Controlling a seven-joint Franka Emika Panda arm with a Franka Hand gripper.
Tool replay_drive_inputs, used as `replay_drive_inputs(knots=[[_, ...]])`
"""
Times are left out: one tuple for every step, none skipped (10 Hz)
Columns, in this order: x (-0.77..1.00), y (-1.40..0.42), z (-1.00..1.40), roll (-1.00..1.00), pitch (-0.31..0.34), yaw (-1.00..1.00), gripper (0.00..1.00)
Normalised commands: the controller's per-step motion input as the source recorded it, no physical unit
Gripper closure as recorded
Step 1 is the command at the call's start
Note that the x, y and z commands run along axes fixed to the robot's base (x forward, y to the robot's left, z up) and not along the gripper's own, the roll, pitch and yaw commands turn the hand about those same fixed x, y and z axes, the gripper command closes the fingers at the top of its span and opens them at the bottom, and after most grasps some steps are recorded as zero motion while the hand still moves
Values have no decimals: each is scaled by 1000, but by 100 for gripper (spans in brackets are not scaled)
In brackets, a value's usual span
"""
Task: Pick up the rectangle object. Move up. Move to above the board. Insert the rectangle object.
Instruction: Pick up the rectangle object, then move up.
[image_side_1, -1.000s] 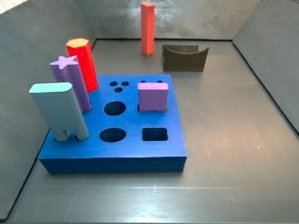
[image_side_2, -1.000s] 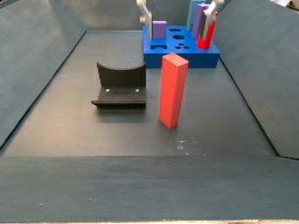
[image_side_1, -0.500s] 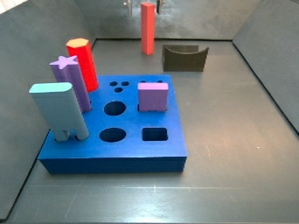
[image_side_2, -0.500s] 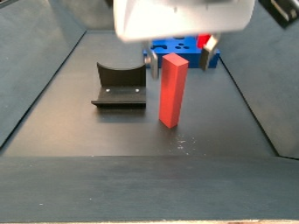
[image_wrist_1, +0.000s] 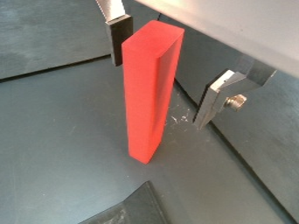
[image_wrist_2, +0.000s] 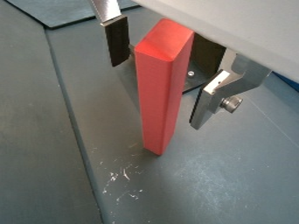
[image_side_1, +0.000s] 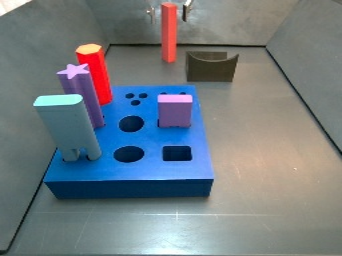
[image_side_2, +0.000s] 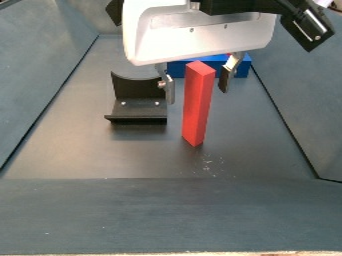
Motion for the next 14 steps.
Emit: replay_drive_inputs(knots=[[0,0,0,0,0,0,0],[0,0,0,0,0,0,100],[0,0,0,0,0,0,100],[0,0,0,0,0,0,100],[0,0,0,0,0,0,100],[0,0,0,0,0,0,100],[0,0,0,0,0,0,100],[0,0,0,0,0,0,100],[0,0,0,0,0,0,100],[0,0,0,0,0,0,100],[0,0,0,0,0,0,100],[0,0,0,0,0,0,100],[0,0,833,0,0,0,100],[-21,49,809,5,10,-33,100]])
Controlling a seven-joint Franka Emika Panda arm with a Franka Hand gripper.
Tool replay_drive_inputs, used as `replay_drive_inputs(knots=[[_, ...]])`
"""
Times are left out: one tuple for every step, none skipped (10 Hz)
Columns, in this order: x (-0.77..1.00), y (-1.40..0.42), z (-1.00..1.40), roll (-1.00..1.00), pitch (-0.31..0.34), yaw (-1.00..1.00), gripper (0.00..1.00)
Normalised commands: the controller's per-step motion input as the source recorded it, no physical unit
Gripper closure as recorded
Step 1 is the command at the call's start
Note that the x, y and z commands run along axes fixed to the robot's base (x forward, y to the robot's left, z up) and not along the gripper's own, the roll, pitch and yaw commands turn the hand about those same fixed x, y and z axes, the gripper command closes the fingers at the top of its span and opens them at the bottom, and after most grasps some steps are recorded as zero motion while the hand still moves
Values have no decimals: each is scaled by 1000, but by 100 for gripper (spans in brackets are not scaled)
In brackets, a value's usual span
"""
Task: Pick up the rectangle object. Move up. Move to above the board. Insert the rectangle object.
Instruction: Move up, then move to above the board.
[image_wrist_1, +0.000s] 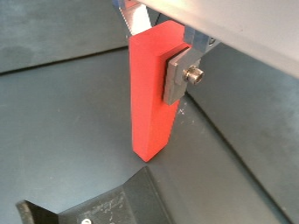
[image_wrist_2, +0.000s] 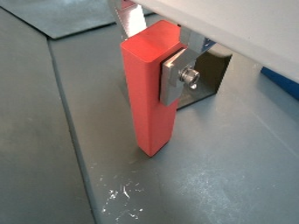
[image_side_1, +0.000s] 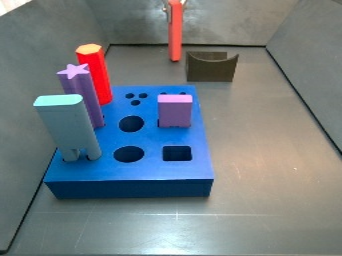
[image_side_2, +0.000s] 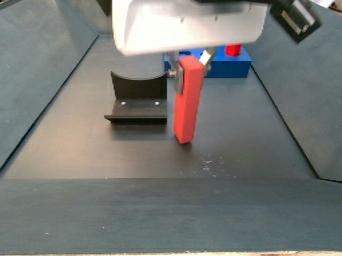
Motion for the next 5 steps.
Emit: replay_drive_inputs(knots=[[-21,35,705,8,21,-42,100],[-16,21,522,17,34,-39,100],[-12,18,426,20,39,-37,100],[-5,16,227,26,54,-33,100],[-215,-296,1000,240,97,-377,100]])
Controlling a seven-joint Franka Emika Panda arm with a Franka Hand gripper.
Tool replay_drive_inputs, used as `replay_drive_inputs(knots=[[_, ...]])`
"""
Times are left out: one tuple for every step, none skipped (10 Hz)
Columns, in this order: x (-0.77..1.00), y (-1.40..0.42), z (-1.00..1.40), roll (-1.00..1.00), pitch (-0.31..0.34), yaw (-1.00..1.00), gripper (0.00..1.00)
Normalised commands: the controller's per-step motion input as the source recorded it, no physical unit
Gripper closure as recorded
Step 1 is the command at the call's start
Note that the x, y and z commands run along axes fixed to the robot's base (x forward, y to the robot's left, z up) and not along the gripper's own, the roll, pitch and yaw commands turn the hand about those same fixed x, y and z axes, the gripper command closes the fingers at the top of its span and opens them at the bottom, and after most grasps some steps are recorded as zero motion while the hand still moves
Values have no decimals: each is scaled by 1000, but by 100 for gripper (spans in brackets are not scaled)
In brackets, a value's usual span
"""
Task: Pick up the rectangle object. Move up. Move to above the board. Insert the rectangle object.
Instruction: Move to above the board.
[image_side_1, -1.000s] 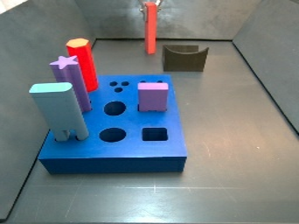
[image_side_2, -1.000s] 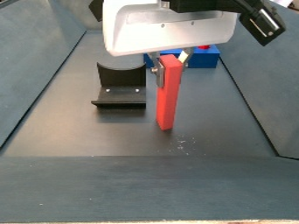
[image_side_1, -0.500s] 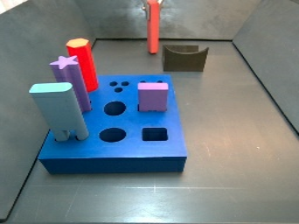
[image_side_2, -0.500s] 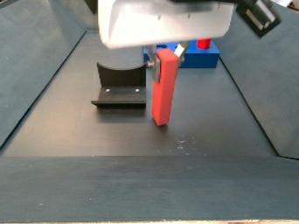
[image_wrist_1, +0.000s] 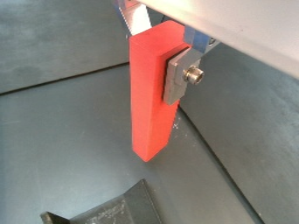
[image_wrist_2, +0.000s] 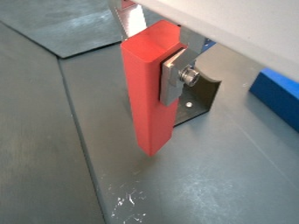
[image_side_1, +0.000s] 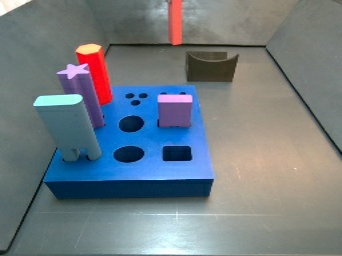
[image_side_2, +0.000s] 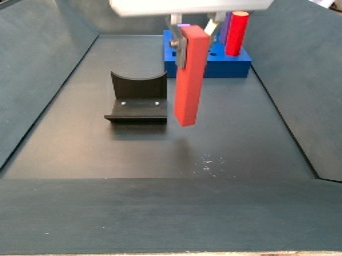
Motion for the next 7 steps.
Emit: replay_drive_inputs(knots=[[-224,-315,1000,242,101,-363,100],[-205,-251,1000,220,57,-225,100],[-166,-180,962,179,42,-124,100],[-106,-125,810,146,51,-60,100],[-49,-72,592,131,63,-16,100],[-25,-46,428,125,72,2,100],[-10,-36,323,120,79,11,100]])
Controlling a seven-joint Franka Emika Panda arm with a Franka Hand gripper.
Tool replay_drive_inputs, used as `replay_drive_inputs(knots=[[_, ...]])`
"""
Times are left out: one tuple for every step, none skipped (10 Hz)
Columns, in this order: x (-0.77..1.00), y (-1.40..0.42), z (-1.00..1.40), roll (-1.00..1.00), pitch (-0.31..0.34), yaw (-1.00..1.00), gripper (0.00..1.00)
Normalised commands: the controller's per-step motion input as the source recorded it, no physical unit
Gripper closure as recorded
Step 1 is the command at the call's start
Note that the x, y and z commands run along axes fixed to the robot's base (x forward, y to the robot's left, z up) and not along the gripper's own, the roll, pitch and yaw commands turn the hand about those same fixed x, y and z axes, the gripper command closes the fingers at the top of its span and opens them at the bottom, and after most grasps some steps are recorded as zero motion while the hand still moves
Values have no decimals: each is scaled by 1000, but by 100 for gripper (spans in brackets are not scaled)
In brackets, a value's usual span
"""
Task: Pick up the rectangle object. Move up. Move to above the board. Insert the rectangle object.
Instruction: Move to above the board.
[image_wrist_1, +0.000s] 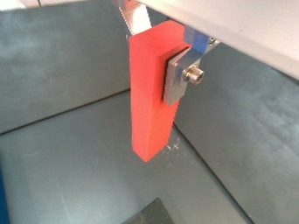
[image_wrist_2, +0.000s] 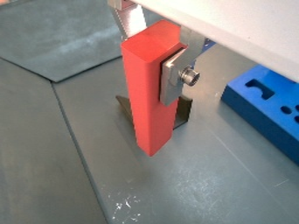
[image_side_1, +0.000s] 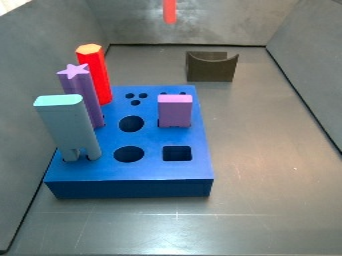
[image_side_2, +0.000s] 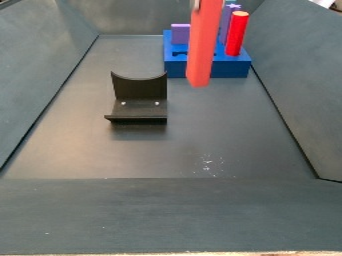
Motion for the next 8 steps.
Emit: replay_drive_inputs(knots=[[-18,-1000,245,-222,292,-1000,100],[-15,-1000,228,-241,291,-1000,100],[-16,-1000,238,-254,259,-819,100],[-12,-1000,240,-230,191,-482,100],[-11,-1000,241,-156,150,-288,100],[-12,-1000,244,-122,123,-196,100],[-11,-1000,248,-72,66,-44,100],[-11,-1000,249,-52,57,-34,100]])
